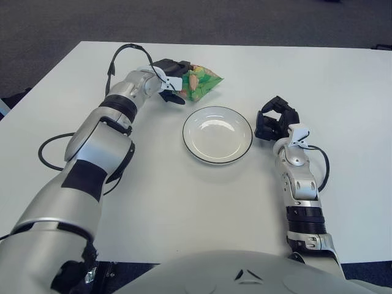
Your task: Put the snack into the plate.
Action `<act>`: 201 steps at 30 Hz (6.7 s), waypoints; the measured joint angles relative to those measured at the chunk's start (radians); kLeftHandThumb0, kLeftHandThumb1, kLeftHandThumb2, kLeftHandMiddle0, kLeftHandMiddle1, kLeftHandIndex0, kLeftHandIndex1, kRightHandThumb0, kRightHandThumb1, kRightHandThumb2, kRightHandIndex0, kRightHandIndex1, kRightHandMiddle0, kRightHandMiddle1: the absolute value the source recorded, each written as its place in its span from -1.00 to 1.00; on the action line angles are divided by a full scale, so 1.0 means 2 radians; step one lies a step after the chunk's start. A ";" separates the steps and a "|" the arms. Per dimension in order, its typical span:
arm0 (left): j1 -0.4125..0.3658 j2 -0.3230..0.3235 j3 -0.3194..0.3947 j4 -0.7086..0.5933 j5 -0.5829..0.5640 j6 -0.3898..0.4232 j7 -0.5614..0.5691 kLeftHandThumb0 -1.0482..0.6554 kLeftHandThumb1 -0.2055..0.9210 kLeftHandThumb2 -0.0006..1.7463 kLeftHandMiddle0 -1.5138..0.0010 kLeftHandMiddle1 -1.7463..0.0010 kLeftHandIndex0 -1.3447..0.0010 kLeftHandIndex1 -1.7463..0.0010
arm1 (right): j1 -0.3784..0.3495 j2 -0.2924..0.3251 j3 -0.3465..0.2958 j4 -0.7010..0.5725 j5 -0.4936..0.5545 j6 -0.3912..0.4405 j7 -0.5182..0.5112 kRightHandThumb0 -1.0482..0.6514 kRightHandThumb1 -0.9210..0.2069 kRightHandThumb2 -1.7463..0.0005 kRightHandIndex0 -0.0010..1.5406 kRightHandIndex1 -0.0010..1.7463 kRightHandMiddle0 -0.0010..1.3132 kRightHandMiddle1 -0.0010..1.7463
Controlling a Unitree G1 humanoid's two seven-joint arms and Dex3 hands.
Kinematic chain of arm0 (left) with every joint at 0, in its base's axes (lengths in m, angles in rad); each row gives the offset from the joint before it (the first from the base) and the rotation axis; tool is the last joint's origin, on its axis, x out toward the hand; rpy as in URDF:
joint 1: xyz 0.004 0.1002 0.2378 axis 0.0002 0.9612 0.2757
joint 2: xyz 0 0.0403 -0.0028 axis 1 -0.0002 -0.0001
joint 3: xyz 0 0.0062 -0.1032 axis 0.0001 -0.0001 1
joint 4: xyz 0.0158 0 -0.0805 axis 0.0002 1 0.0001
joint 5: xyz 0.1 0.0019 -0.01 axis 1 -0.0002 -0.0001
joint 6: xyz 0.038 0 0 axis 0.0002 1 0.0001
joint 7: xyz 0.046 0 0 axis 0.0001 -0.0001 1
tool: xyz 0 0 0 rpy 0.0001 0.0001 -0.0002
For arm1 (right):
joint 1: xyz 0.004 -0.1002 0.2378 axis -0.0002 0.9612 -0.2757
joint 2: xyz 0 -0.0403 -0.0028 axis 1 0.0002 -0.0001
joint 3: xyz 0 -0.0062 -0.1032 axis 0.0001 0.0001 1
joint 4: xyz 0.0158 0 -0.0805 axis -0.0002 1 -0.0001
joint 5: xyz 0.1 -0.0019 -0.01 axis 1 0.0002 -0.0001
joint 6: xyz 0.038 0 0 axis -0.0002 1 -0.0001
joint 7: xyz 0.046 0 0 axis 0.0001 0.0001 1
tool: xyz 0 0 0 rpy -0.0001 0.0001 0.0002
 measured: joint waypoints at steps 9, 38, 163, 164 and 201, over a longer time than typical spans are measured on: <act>0.012 0.032 -0.004 -0.028 0.000 -0.047 -0.021 -0.90 0.41 -0.35 1.00 0.30 1.00 0.32 | 0.000 0.000 0.000 0.000 0.000 0.000 0.001 -0.36 0.20 -0.61 0.69 1.00 0.02 1.00; 0.276 0.268 0.132 -0.426 -0.138 -0.103 -0.188 -0.72 0.39 -0.19 0.94 0.68 1.00 0.37 | 0.014 -0.005 0.001 0.006 0.000 -0.011 0.009 -0.36 0.18 -0.59 0.66 1.00 0.01 1.00; 0.083 0.089 -0.059 -0.091 0.072 -0.048 0.078 0.12 -0.31 0.56 0.01 -0.74 0.18 -0.99 | 0.010 -0.006 0.003 0.016 0.000 -0.024 0.017 -0.36 0.18 -0.60 0.67 1.00 0.02 1.00; 0.085 0.087 -0.059 -0.089 0.072 -0.046 0.090 0.16 -0.36 0.60 -0.03 -0.72 0.15 -0.99 | 0.010 -0.006 0.003 0.016 0.000 -0.024 0.017 -0.36 0.18 -0.60 0.67 1.00 0.01 1.00; 0.229 0.172 0.065 -0.295 -0.016 -0.027 0.164 0.23 -0.74 0.90 -0.28 -0.71 -0.02 -1.00 | 0.003 -0.012 0.001 0.034 0.012 -0.024 0.034 -0.36 0.15 -0.57 0.64 1.00 0.00 1.00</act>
